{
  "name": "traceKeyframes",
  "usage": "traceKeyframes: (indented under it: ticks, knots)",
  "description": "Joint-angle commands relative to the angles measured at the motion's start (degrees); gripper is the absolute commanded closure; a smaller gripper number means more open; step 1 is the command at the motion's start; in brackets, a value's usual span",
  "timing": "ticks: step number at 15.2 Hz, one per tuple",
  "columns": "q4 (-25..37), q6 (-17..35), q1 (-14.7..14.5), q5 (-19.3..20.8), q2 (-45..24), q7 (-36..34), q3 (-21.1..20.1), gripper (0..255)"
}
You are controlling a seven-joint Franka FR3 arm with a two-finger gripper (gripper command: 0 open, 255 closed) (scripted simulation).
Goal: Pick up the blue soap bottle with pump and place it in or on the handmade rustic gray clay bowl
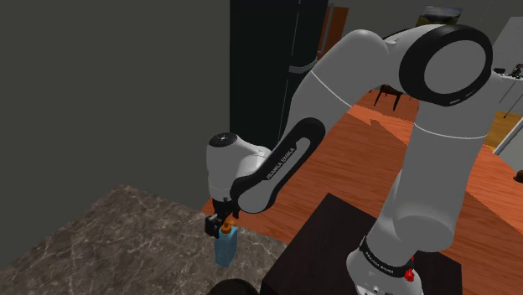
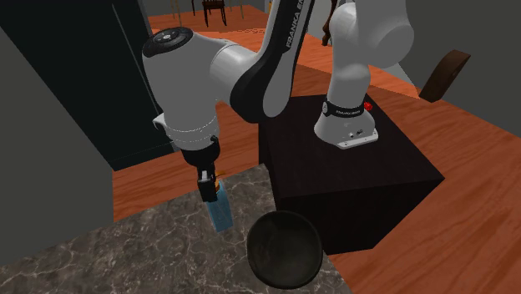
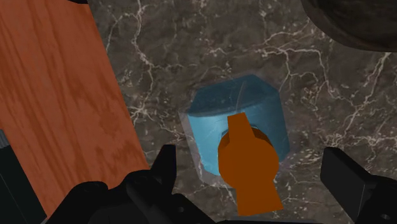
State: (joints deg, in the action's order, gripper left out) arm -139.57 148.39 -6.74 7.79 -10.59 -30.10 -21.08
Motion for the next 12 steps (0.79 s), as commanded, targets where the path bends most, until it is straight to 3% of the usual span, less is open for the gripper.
traceKeyframes:
  ticks: [1,12]
  knots:
    - [0.0,0.0,0.0,0.0,0.0,0.0,0.0,255]
    - [0.0,-1.5,0.3,-1.2,1.5,0.9,-0.5,255]
